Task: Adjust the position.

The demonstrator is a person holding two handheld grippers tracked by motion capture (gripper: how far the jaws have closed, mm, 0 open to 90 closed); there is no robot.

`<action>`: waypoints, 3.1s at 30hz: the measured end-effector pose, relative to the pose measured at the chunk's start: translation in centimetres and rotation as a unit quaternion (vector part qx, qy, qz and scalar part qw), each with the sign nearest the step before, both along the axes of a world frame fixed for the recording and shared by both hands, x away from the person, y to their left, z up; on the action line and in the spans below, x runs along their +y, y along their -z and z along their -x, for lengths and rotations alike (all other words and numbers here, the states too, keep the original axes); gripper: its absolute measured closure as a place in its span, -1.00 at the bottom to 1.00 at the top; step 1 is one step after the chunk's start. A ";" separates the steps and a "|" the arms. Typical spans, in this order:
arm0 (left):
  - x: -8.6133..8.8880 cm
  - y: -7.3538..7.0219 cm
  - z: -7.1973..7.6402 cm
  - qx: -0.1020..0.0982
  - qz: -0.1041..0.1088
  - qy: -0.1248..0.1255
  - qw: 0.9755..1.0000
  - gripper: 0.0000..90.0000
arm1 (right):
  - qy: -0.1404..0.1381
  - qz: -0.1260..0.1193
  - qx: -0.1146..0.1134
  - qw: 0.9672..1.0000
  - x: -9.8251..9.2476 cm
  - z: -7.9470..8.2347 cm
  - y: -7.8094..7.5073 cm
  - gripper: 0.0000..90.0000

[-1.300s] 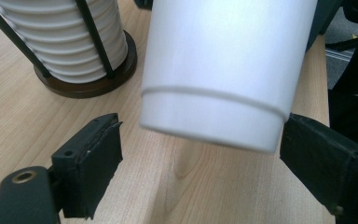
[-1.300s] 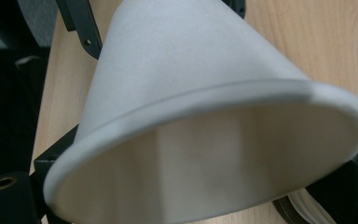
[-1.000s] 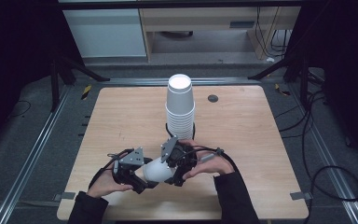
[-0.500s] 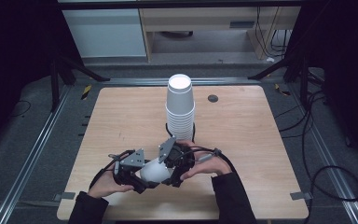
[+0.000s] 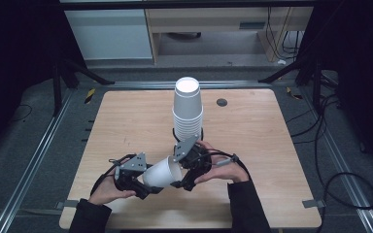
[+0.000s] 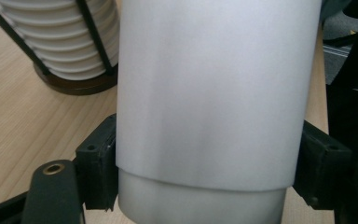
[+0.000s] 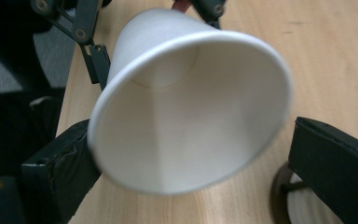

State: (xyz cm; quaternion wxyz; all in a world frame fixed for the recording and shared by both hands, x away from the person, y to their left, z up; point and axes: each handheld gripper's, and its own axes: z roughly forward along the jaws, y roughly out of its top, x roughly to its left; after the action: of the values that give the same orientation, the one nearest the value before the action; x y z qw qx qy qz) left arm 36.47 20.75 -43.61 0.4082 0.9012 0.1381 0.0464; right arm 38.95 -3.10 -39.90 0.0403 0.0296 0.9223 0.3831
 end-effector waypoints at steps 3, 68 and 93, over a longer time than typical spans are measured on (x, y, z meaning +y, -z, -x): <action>0.4 -0.1 -0.2 0.000 0.007 -0.008 1.000 -0.49 | 0.015 -0.031 0.004 0.999 -1.4 0.0 -0.4 -0.90; -1.7 -0.3 1.0 -0.033 0.075 0.005 0.997 -0.50 | 0.037 -0.185 0.082 0.979 -2.0 0.5 3.0 -0.82; -1.6 -0.3 0.7 -0.025 0.062 -0.006 0.998 -0.70 | 0.042 -0.153 0.053 0.986 -2.6 0.2 1.0 -0.78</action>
State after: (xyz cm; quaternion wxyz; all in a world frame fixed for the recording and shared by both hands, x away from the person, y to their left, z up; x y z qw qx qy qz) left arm 35.73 19.15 -43.34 0.4667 0.8717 0.1354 0.0630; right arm 38.79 -5.73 -40.88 0.0019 0.0943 0.8516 0.5156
